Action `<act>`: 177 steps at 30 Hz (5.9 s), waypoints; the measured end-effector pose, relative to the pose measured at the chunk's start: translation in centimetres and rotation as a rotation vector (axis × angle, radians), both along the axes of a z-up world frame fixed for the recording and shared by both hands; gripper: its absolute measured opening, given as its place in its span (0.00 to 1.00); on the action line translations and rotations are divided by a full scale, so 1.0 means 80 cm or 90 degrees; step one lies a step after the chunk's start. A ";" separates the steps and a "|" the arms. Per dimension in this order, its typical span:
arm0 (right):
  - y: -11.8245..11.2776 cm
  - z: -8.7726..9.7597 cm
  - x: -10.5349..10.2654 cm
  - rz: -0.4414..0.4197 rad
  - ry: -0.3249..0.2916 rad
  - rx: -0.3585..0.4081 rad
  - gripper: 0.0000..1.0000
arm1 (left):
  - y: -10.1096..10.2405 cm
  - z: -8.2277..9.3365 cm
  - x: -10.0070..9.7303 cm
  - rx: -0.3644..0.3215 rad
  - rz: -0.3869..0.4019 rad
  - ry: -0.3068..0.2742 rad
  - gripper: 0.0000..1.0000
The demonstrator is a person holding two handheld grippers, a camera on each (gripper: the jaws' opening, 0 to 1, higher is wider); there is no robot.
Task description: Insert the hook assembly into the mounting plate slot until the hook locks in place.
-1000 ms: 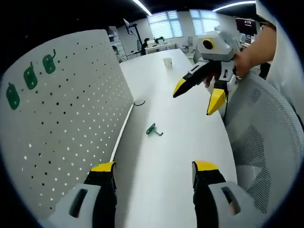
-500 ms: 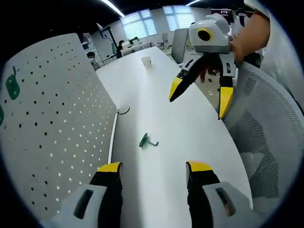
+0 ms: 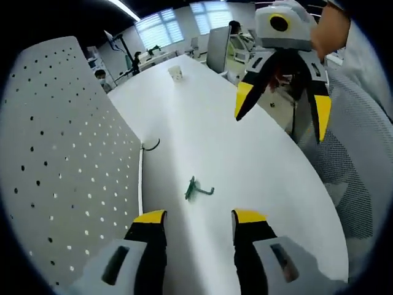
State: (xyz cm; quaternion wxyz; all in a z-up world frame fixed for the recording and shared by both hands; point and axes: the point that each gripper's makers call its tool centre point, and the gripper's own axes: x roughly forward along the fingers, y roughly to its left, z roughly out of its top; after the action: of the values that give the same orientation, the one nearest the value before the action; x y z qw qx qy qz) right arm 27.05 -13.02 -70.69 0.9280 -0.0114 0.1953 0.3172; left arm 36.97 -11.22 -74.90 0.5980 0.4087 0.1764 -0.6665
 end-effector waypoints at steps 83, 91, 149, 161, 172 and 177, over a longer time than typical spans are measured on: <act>-0.008 -0.004 0.002 -0.022 0.010 0.018 0.55 | -0.060 -0.088 0.032 0.016 0.065 0.048 0.01; -0.007 -0.002 0.002 -0.021 0.008 0.018 0.56 | -0.056 -0.061 0.036 -0.061 0.108 0.065 0.01; 0.003 0.050 0.001 -0.005 -0.088 0.090 0.57 | 0.050 0.127 -0.007 -0.469 0.283 0.078 0.01; 0.011 0.099 -0.007 0.022 -0.184 0.170 0.54 | 0.084 0.156 -0.011 -0.549 0.361 0.088 0.01; 0.017 0.117 -0.010 0.030 -0.208 0.209 0.58 | 0.118 0.180 -0.017 -0.609 0.426 0.064 0.01; 0.017 0.116 -0.009 0.033 -0.206 0.207 0.58 | 0.127 0.178 -0.016 -0.615 0.447 0.062 0.01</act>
State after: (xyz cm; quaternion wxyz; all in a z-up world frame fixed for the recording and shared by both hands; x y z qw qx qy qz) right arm 26.33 -11.67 -61.37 0.9284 0.0828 -0.0104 0.3620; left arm 35.68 -1.02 -60.65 0.8917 -0.0237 0.0050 -0.4519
